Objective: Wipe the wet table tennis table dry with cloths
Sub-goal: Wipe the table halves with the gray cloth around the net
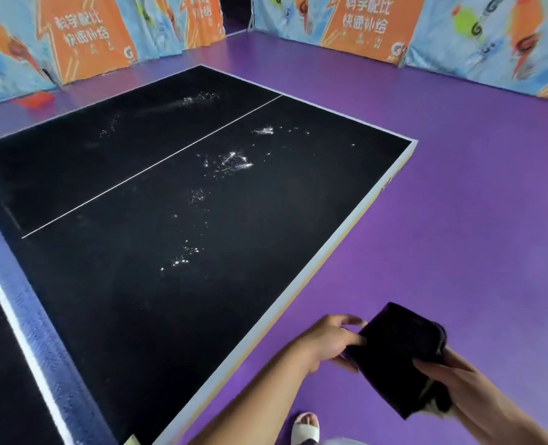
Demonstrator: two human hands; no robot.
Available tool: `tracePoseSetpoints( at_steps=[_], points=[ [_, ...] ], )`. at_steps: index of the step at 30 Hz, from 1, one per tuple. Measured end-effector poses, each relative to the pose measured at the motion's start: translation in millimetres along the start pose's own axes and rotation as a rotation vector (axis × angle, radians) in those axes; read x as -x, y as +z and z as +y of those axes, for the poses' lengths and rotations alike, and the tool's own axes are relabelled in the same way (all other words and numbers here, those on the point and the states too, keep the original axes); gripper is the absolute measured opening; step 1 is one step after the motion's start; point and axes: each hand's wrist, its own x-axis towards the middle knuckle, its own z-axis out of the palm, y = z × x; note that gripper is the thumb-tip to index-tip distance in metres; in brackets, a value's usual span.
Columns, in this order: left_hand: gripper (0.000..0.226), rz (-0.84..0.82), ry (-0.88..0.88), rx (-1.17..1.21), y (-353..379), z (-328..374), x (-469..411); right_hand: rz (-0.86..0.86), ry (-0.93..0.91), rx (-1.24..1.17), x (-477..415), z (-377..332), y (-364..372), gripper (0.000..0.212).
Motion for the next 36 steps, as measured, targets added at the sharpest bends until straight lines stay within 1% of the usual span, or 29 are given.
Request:
tracePoseSetpoints(
  at_steps=[1, 2, 3, 4, 5, 6, 7, 8, 9, 10, 11, 12, 13, 15, 16, 17, 18, 20, 21, 23, 24, 26, 27, 28, 30, 31, 33, 34, 36],
  points=[
    [0.036, 0.003, 0.015, -0.013, -11.1, 11.4, -4.7, -0.004, -0.033, 0.02, -10.1, -15.0, 7.6, 0.056],
    [0.035, 0.017, 0.033, -0.015, -21.2, 21.0, -6.7, 0.001, -0.039, 0.047, -18.7, -28.4, 17.2, 0.044],
    [0.033, 0.037, 0.045, -0.001, -32.0, 28.6, -7.0, 0.004, -0.053, 0.094, -28.1, -39.6, 26.1, 0.035],
    [0.031, 0.062, 0.053, 0.034, -44.9, 34.4, -5.8, -0.039, -0.066, 0.148, -36.5, -51.9, 35.3, 0.032],
    [0.029, 0.068, 0.065, 0.074, -60.2, 38.5, -3.4, -0.111, -0.091, 0.218, -45.9, -64.1, 45.7, 0.037],
    [0.029, 0.053, 0.085, 0.115, -75.1, 42.2, 1.1, -0.206, -0.113, 0.337, -52.8, -78.1, 58.0, 0.035],
    [0.03, 0.03, 0.107, 0.138, -91.8, 42.3, 4.9, -0.32, -0.121, 0.495, -61.2, -91.1, 71.4, 0.018],
    [0.032, 0.016, 0.14, 0.162, -107.9, 40.8, 8.4, -0.454, -0.139, 0.637, -74.8, -103.3, 82.6, 0.027],
    [0.033, 0.029, 0.162, 0.19, -122.6, 38.5, 10.9, -0.509, -0.187, 0.761, -89.9, -114.9, 94.5, 0.06],
    [0.034, 0.072, 0.173, 0.239, -134.8, 37.1, 14.0, -0.537, -0.196, 0.821, -103.9, -125.6, 108.9, 0.081],
    [0.034, 0.135, 0.182, 0.295, -144.6, 35.2, 14.7, -0.532, -0.189, 0.875, -118.2, -134.6, 122.4, 0.089],
    [0.033, 0.204, 0.19, 0.351, -152.8, 34.5, 14.5, -0.548, -0.207, 0.904, -135.4, -141.0, 133.7, 0.089],
    [0.031, 0.269, 0.202, 0.398, -161.2, 34.4, 13.7, -0.562, -0.227, 0.901, -150.5, -146.6, 148.6, 0.085],
    [0.026, 0.363, 0.233, 0.538, -181.0, 32.3, 10.5, -0.685, -0.25, 0.842, -179.5, -157.1, 176.1, 0.066],
    [0.029, 0.395, 0.247, 0.634, -191.2, 31.8, 10.8, -0.76, -0.21, 0.783, -192.1, -164.2, 191.3, 0.058],
    [0.035, 0.436, 0.248, 0.704, -202.7, 30.9, 13.1, -0.848, -0.128, 0.738, -205.9, -171.3, 206.8, 0.049],
    [0.039, 0.486, 0.25, 0.732, -214.6, 31.2, 16.6, -0.929, -0.027, 0.703, -220.0, -178.9, 224.2, 0.04],
    [0.033, 0.617, 0.244, 0.693, -233.7, 35.2, 26.5, -1.028, 0.1, 0.732, -252.8, -191.2, 258.2, 0.035],
    [0.03, 0.673, 0.238, 0.675, -241.6, 40.2, 30.8, -1.067, 0.118, 0.771, -268.5, -197.2, 277.0, 0.034],
    [0.028, 0.772, 0.233, 0.668, -257.1, 52.2, 38.1, -1.132, 0.074, 0.861, -297.4, -205.5, 316.3, 0.019],
    [0.028, 0.826, 0.227, 0.659, -266.1, 55.8, 41.4, -1.164, 0.064, 0.864, -311.6, -206.5, 336.2, 0.017],
    [0.033, 0.939, 0.24, 0.693, -285.7, 60.5, 49.0, -1.184, 0.13, 0.74, -340.6, -201.0, 372.9, 0.046],
    [0.036, 0.983, 0.27, 0.746, -295.3, 62.2, 52.0, -1.149, 0.218, 0.6, -352.4, -192.3, 388.9, 0.056],
    [0.037, 1.02, 0.313, 0.818, -303.5, 62.7, 53.2, -1.098, 0.337, 0.424, -360.0, -181.0, 403.6, 0.061],
    [0.039, 1.083, 0.395, 0.994, -312.9, 58.4, 51.7, -1.006, 0.661, 0.091, -367.4, -150.1, 424.4, 0.064],
    [0.042, 1.111, 0.411, 1.079, -313.7, 53.4, 49.3, -0.975, 0.794, 0.032, -364.9, -132.9, 431.1, 0.067],
    [0.044, 1.134, 0.414, 1.19, -307.9, 39.6, 42.2, -0.939, 0.938, 0.077, -354.4, -101.0, 436.3, 0.082],
    [0.041, 1.137, 0.396, 1.219, -303.1, 33.1, 39.3, -0.919, 0.959, 0.134, -350.9, -88.1, 436.7, 0.089],
    [0.035, 1.166, 0.32, 1.27, -293.8, 21.4, 36.9, -0.882, 0.932, 0.238, -345.3, -70.9, 440.1, 0.088]
  ],
)
